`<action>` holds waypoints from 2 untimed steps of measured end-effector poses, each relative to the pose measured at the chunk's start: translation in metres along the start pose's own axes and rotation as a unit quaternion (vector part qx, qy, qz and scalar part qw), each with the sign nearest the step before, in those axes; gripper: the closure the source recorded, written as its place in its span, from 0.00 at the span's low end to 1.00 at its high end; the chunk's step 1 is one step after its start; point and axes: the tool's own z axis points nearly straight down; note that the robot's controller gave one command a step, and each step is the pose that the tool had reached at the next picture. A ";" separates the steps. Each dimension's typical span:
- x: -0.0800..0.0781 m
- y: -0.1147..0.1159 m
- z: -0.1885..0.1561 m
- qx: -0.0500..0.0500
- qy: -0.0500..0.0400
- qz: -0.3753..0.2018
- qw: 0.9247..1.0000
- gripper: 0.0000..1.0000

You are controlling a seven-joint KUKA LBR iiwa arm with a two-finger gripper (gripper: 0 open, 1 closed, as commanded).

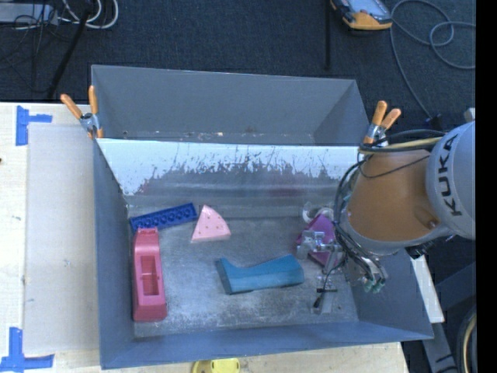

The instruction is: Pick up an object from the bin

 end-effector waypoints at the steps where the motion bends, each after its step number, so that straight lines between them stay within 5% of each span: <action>1: -0.002 0.000 -0.004 0.000 -0.004 -0.001 1.000 0.00; 2: -0.024 0.014 0.028 0.001 -0.008 -0.032 0.999 0.00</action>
Offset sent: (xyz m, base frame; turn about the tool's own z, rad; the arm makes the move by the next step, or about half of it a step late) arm 0.0401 0.0300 -0.0667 -0.1332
